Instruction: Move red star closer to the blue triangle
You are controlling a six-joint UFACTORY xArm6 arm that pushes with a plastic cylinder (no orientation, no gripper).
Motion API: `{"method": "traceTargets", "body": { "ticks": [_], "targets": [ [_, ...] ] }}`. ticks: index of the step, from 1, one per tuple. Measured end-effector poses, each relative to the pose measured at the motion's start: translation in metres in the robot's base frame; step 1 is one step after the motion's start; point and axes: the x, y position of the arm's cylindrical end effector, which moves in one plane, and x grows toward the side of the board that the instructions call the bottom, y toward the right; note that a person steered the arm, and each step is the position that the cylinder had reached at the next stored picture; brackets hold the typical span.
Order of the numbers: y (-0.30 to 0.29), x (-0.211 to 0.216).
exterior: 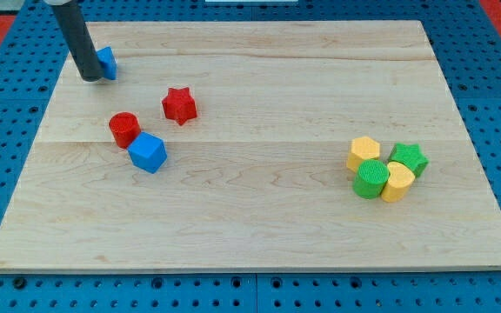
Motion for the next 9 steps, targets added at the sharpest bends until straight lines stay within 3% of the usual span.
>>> {"method": "traceTargets", "body": {
  "ticks": [2, 4, 5, 6, 9],
  "targets": [
    [0.038, -0.032],
    [0.202, 0.019],
    [0.223, 0.053],
    [0.212, 0.08],
    [0.109, 0.081]
  ]
}}
